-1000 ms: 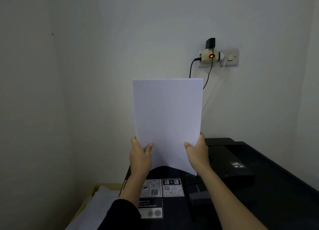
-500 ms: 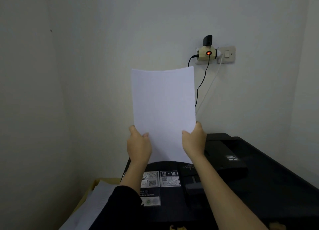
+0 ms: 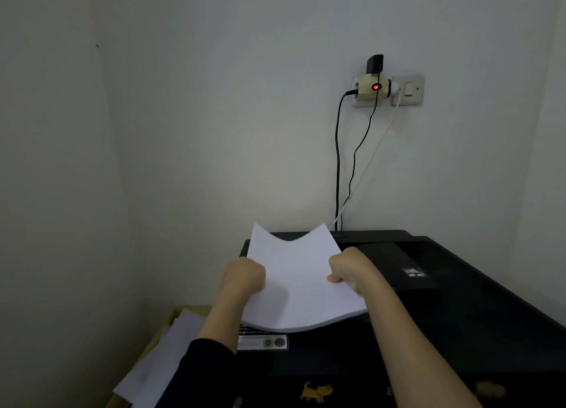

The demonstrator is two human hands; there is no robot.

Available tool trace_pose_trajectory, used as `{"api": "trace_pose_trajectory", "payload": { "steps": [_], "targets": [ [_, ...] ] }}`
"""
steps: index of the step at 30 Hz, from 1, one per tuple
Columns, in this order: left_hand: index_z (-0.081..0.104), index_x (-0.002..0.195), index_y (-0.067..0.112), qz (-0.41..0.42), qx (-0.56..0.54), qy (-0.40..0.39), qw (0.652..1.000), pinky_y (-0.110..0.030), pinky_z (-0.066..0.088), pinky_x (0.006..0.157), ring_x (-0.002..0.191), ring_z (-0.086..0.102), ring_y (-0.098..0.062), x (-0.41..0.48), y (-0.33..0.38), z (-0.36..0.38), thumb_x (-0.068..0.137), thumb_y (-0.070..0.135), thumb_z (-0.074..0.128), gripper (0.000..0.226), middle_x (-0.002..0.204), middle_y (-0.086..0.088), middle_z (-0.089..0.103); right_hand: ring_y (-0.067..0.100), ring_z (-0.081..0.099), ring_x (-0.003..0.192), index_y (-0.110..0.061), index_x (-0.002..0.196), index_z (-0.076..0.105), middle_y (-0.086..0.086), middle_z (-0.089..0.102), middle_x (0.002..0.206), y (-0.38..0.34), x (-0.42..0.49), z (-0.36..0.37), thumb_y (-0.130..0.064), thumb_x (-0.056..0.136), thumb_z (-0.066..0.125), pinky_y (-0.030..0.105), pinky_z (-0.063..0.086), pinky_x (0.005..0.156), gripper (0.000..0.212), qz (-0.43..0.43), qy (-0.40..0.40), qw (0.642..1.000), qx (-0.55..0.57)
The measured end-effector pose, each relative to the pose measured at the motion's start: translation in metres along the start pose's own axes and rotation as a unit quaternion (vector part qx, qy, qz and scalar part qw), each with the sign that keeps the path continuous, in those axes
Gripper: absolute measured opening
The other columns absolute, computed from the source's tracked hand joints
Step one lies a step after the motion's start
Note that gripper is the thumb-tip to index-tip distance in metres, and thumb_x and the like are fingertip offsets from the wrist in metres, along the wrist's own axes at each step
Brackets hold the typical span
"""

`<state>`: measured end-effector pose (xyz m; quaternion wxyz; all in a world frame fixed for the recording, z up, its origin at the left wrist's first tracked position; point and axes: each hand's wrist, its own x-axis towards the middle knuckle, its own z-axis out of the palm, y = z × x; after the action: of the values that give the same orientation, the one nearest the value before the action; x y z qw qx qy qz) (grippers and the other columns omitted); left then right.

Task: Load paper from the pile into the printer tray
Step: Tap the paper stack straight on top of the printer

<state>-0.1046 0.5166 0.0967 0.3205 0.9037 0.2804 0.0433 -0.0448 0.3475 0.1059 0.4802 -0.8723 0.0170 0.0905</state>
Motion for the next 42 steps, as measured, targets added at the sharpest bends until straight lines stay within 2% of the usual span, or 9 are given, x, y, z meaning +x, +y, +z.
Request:
{"api": "trace_pose_trajectory", "payload": {
  "steps": [3, 7, 14, 16, 21, 28, 33, 37, 42],
  "targets": [
    [0.062, 0.099, 0.002, 0.023, 0.011, 0.033, 0.999, -0.029, 0.042, 0.078, 0.088, 0.045, -0.022, -0.005, 0.0, 0.005, 0.095, 0.012, 0.043, 0.022, 0.084, -0.007, 0.057, 0.027, 0.055, 0.077, 0.005, 0.104, 0.061, 0.018, 0.062, 0.096, 0.003, -0.004, 0.007, 0.003, 0.081, 0.058, 0.027, 0.042, 0.067, 0.023, 0.004, 0.003, 0.998, -0.06],
    [0.062, 0.103, 0.009, -0.004, 0.096, 0.095, 0.991, -0.026, 0.042, 0.072, 0.085, 0.051, -0.02, -0.014, 0.007, 0.005, 0.091, 0.017, 0.046, 0.022, 0.095, -0.006, 0.056, 0.023, 0.054, 0.069, -0.001, 0.092, 0.058, 0.008, 0.056, 0.078, 0.005, -0.013, 0.008, -0.004, 0.079, 0.064, 0.026, 0.042, 0.063, 0.015, -0.002, 0.041, 0.991, -0.131],
    [0.035, 0.139, 0.005, -0.044, 0.187, 0.106, 0.976, -0.054, 0.034, 0.107, 0.133, 0.031, -0.036, -0.027, 0.005, 0.006, 0.088, 0.025, 0.053, 0.057, 0.144, -0.018, 0.033, 0.025, 0.056, 0.079, -0.009, 0.072, 0.043, 0.003, 0.05, 0.079, 0.013, -0.031, 0.002, -0.013, 0.081, 0.064, 0.029, 0.042, 0.066, 0.023, -0.051, 0.099, 0.981, -0.156],
    [0.035, 0.136, 0.007, 0.01, 0.14, 0.157, 0.978, -0.053, 0.035, 0.105, 0.133, 0.031, -0.034, -0.034, 0.007, 0.009, 0.089, 0.023, 0.054, 0.053, 0.144, -0.017, 0.032, 0.031, 0.056, 0.095, -0.013, 0.068, 0.042, 0.01, 0.056, 0.095, 0.015, -0.037, 0.004, -0.014, 0.082, 0.059, 0.031, 0.043, 0.073, 0.022, -0.09, 0.122, 0.979, -0.134],
    [0.037, 0.138, 0.008, 0.2, -0.018, 0.259, 0.945, -0.044, 0.033, 0.108, 0.137, 0.026, -0.032, -0.079, 0.01, 0.033, 0.093, 0.031, 0.054, 0.053, 0.149, -0.014, 0.03, 0.031, 0.05, 0.117, -0.005, 0.121, 0.058, 0.014, 0.06, 0.121, 0.037, -0.065, 0.001, -0.018, 0.088, 0.057, 0.045, 0.046, 0.097, 0.036, -0.221, 0.24, 0.942, -0.076],
    [0.052, 0.123, 0.003, 0.375, -0.117, 0.343, 0.853, -0.041, 0.038, 0.109, 0.132, 0.037, -0.029, -0.153, -0.018, 0.129, 0.091, 0.006, 0.056, 0.033, 0.137, -0.017, 0.049, 0.035, 0.054, 0.116, 0.001, 0.107, 0.066, 0.013, 0.069, 0.107, 0.125, -0.109, 0.008, -0.021, 0.089, 0.052, 0.044, 0.048, 0.096, 0.032, -0.337, 0.432, 0.836, -0.034],
    [0.048, 0.122, 0.009, 0.427, -0.073, 0.268, 0.86, -0.036, 0.025, 0.116, 0.132, 0.035, -0.026, -0.203, -0.063, 0.217, 0.092, 0.019, 0.046, 0.033, 0.136, -0.011, 0.045, 0.031, 0.048, 0.123, -0.002, 0.11, 0.064, 0.019, 0.059, 0.126, 0.219, -0.137, 0.021, -0.013, 0.09, 0.051, 0.041, 0.038, 0.104, 0.027, -0.361, 0.444, 0.815, -0.087],
    [0.051, 0.119, 0.015, 0.376, -0.022, 0.142, 0.915, -0.034, 0.04, 0.11, 0.125, 0.036, -0.016, -0.229, -0.095, 0.273, 0.088, 0.022, 0.052, 0.032, 0.13, -0.003, 0.05, 0.026, 0.049, 0.12, -0.004, 0.114, 0.061, 0.017, 0.05, 0.13, 0.285, -0.154, 0.038, -0.017, 0.089, 0.052, 0.037, 0.044, 0.101, 0.029, -0.26, 0.364, 0.891, -0.07],
    [0.054, 0.118, 0.011, 0.021, -0.18, -0.112, 0.977, -0.02, 0.037, 0.085, 0.104, 0.049, -0.012, -0.225, -0.096, 0.287, 0.099, 0.038, 0.038, 0.037, 0.124, -0.002, 0.057, 0.022, 0.058, 0.106, -0.009, 0.108, 0.062, 0.005, 0.059, 0.106, 0.331, -0.149, 0.056, -0.019, 0.095, 0.052, 0.027, 0.045, 0.086, 0.019, 0.052, 0.134, 0.989, 0.044]
  ]
}}
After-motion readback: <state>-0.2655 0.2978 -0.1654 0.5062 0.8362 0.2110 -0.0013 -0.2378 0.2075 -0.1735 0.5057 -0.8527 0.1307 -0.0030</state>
